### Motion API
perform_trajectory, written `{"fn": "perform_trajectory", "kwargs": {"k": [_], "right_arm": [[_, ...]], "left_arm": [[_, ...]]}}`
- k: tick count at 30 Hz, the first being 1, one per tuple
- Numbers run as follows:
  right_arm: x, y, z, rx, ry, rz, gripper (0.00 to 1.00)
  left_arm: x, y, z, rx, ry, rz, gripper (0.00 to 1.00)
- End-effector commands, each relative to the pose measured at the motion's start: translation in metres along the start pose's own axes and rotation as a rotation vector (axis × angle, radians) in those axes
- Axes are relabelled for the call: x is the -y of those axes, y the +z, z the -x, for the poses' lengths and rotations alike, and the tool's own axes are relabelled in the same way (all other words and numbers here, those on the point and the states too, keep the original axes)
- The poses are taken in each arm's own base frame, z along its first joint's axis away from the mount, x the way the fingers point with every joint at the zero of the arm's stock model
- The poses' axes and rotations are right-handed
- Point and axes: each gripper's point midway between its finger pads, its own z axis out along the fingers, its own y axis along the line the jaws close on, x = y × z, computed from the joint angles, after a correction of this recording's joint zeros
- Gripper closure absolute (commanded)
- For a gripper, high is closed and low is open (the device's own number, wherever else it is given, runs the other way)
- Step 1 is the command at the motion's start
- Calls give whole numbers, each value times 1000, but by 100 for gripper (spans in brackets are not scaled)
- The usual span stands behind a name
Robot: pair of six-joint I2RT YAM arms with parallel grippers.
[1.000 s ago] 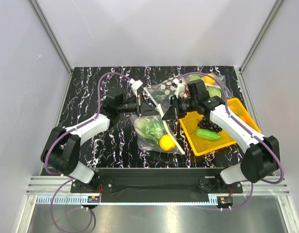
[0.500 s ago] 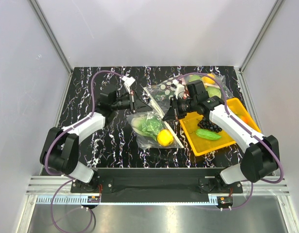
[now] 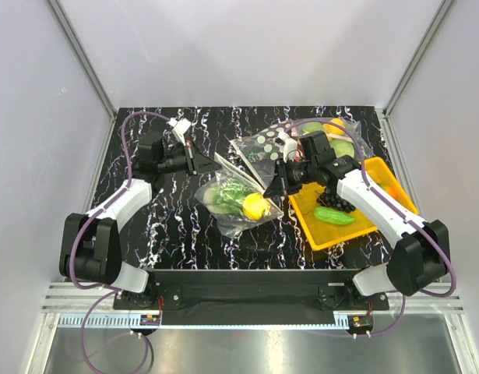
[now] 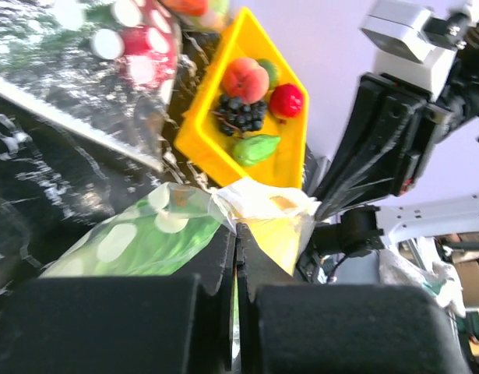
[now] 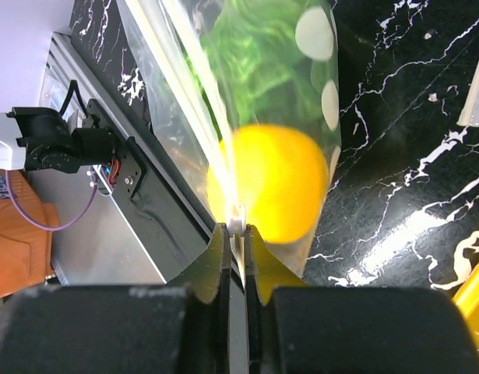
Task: Open the zip-top bag and remove the fake food
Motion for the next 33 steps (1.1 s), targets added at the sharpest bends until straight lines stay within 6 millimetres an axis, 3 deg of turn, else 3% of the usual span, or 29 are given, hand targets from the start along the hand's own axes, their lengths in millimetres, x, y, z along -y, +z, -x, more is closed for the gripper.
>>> {"fn": "perform_trajectory", "kwargs": {"k": [1, 9, 18, 22, 23, 27, 33], "right_arm": [[-1, -14, -14, -25, 0, -37, 96], [-1, -23, -22, -35, -4, -64, 96], [-6, -36, -35, -26, 14, -75, 94], [-11, -44, -28, 8, -2, -79, 81], [-13, -45, -25, 16, -5, -77, 72], [-26, -52, 5, 81, -51, -64, 52], [-27, -43, 44, 138, -110, -56, 31]], "left_arm": [[-5, -19, 29, 85, 109, 60, 100], [-27, -37, 46, 119, 93, 132, 100], [-26, -43, 55, 133, 93, 132, 100], [-13, -44, 48, 111, 120, 86, 100], [-6, -43, 44, 97, 131, 64, 100], [9, -38, 26, 43, 157, 22, 100], [24, -30, 2, -11, 152, -20, 100]]}}
